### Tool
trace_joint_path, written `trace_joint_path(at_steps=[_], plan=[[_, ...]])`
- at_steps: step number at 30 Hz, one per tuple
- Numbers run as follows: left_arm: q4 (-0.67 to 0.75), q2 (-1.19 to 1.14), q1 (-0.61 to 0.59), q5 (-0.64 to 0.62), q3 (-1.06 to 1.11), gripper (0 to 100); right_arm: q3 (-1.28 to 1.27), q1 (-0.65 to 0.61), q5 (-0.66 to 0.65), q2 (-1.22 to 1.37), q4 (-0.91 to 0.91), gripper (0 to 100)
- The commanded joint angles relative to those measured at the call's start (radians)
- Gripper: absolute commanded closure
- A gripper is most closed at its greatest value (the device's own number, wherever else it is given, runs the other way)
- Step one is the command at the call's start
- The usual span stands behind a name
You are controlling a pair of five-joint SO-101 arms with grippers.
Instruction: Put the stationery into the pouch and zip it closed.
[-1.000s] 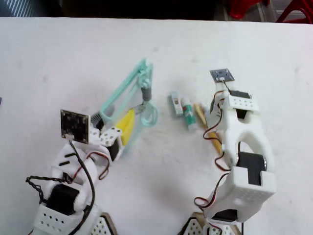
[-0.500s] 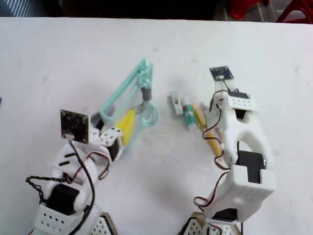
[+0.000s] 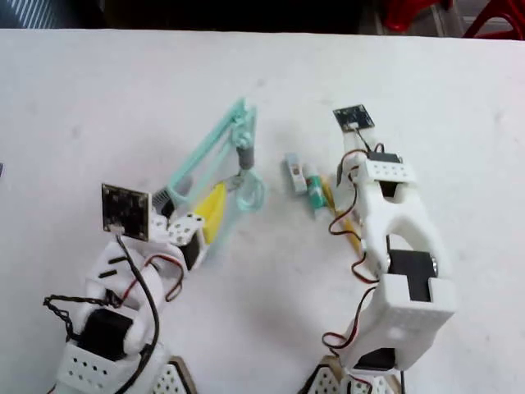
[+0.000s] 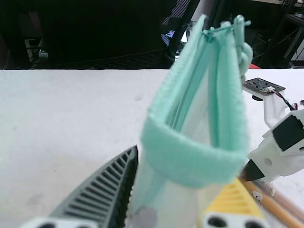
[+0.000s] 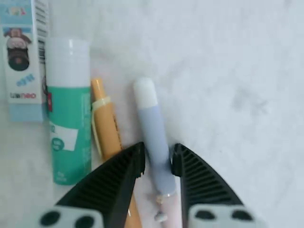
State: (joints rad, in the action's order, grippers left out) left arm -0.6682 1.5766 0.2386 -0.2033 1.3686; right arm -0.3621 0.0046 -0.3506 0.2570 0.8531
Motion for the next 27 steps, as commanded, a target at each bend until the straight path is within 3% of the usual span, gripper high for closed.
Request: trace_joint_path(at_steps=[1,8,11,23,27], plan=[[0.025,0.008,0.012,0.008,-0.003,80,0.094,-0.012,-0.008,0.030,0.047,90.3],[0.025,0.008,0.012,0.008,-0.003,80,0.193,0.005,-0.003,0.113,0.137,91.3],[0.025,0.008,0.012,0.008,-0.003,80,0.198,0.012,-0.002,0.117,0.140,98.9],[0.025,0.008,0.012,0.008,-0.003,80,0.198,0.030,0.002,0.117,0.140,98.1],[0.025,0.008,0.012,0.008,-0.003,80,0.198,0.053,0.057,0.116,0.137,98.1]])
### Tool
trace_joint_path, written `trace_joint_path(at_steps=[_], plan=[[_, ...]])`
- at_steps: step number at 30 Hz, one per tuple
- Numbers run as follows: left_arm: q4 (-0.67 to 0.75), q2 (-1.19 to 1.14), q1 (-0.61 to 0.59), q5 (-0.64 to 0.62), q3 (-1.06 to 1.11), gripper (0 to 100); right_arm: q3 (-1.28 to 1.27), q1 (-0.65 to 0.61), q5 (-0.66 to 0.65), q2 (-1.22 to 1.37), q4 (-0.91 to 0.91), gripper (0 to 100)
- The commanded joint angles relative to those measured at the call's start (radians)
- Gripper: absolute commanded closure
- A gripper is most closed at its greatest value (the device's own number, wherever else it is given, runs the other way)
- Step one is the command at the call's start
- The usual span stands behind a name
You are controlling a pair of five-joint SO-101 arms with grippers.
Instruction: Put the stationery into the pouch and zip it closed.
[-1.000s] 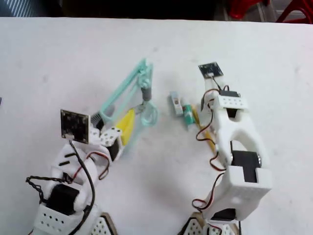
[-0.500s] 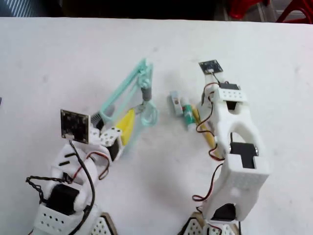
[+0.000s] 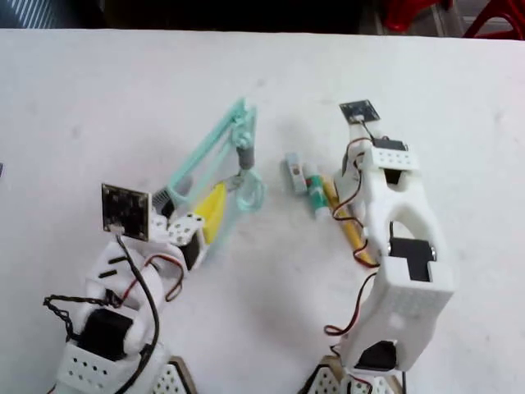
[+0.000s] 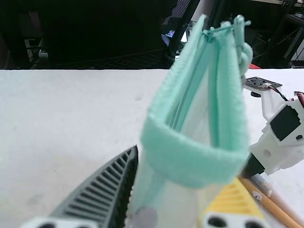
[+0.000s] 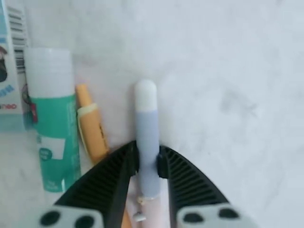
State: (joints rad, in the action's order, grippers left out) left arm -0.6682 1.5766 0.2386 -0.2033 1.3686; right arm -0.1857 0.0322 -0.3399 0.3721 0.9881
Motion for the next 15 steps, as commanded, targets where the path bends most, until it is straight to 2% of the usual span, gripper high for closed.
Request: trace_joint_path(at_steps=[1,15], plan=[[0.025,0.008,0.012,0.008,-0.003,80,0.021,0.031,0.049,0.001,0.002,98.1],[0.025,0.008,0.012,0.008,-0.003,80,0.020,0.074,0.052,-0.044,0.005,98.1]])
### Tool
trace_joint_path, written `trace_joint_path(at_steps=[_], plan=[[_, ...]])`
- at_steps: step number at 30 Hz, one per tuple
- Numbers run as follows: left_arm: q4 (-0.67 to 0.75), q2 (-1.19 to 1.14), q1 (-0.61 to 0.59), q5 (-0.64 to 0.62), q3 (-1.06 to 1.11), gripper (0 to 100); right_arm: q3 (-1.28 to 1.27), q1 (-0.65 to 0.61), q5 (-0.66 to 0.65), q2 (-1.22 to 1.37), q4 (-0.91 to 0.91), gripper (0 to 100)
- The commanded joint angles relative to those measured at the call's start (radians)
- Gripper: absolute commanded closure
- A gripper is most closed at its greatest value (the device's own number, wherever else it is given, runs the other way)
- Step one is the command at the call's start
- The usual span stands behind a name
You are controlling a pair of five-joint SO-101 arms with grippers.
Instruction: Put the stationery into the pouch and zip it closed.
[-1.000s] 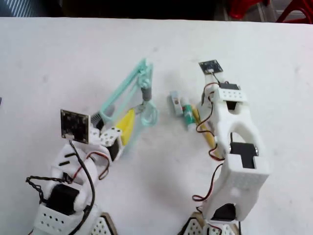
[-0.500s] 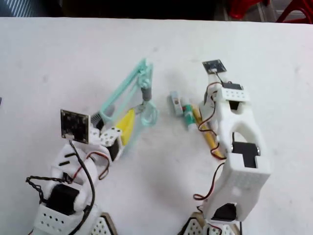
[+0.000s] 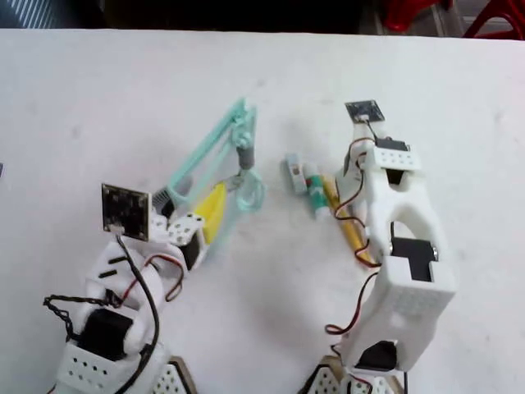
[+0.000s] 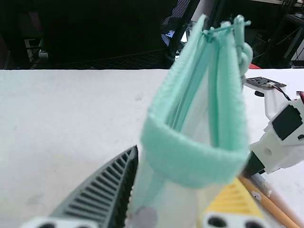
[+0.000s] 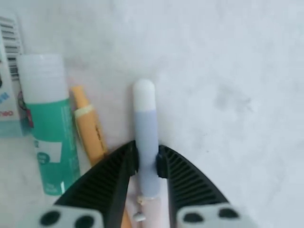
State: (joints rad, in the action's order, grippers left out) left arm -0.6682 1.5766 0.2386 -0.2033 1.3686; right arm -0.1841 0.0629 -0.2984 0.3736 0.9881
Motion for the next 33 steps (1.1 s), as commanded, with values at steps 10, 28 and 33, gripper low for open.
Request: trace_joint_path(at_steps=[10,28,33], plan=[[0.023,0.008,0.005,0.008,-0.003,80,0.020,0.035,0.003,-0.171,0.051,98.1],[0.023,0.008,0.012,0.008,-0.003,80,0.055,-0.228,0.003,-1.030,0.117,98.2],[0.023,0.008,0.012,0.006,-0.003,80,0.160,-0.440,0.008,-1.296,0.090,98.2]])
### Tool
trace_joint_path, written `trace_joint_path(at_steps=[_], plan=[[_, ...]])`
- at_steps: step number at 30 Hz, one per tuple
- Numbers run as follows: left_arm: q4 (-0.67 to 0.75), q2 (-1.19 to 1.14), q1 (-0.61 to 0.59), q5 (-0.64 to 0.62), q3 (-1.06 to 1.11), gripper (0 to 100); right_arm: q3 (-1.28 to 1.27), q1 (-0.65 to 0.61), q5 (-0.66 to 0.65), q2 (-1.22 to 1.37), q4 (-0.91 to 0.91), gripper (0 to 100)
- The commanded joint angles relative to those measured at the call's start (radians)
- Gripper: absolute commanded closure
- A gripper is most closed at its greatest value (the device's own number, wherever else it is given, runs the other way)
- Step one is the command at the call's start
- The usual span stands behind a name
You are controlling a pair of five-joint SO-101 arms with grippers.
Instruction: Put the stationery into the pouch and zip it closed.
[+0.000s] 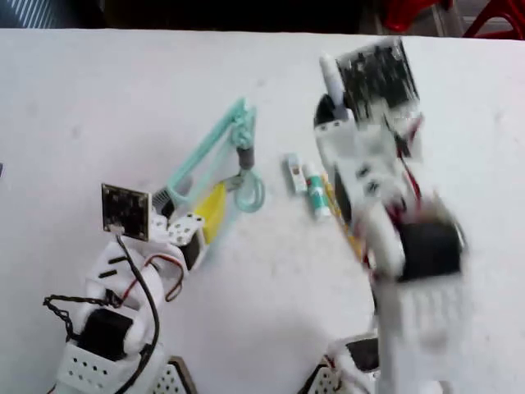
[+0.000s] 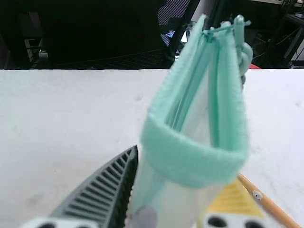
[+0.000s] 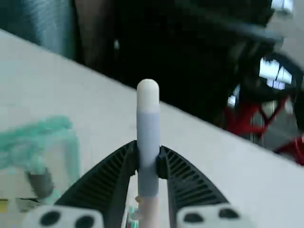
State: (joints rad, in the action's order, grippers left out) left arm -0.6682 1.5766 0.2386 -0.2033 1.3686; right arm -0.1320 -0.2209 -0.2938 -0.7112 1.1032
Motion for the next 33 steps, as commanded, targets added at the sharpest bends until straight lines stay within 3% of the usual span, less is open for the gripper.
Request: trace_joint_path(at_steps=[1,5,9,12,21,33], plan=[[0.023,0.008,0.012,0.006,-0.003,80,0.126,-0.211,0.003,-0.232,-0.038,98.2],[0.020,0.008,0.013,0.006,0.000,80,0.155,-0.380,0.021,-0.225,-0.082,98.2],[0.017,0.008,0.031,0.006,0.011,77,0.158,-0.438,0.129,-0.122,-0.205,98.2],[-0.002,0.008,0.058,0.006,0.012,76,0.158,-0.476,0.135,-0.025,-0.298,98.2],[0.002,0.008,0.054,0.008,0.011,76,0.150,-0.539,0.140,0.101,-0.325,98.2],[0.003,0.008,0.053,0.008,0.008,76,-0.155,-0.542,0.132,-0.091,-0.326,98.2]])
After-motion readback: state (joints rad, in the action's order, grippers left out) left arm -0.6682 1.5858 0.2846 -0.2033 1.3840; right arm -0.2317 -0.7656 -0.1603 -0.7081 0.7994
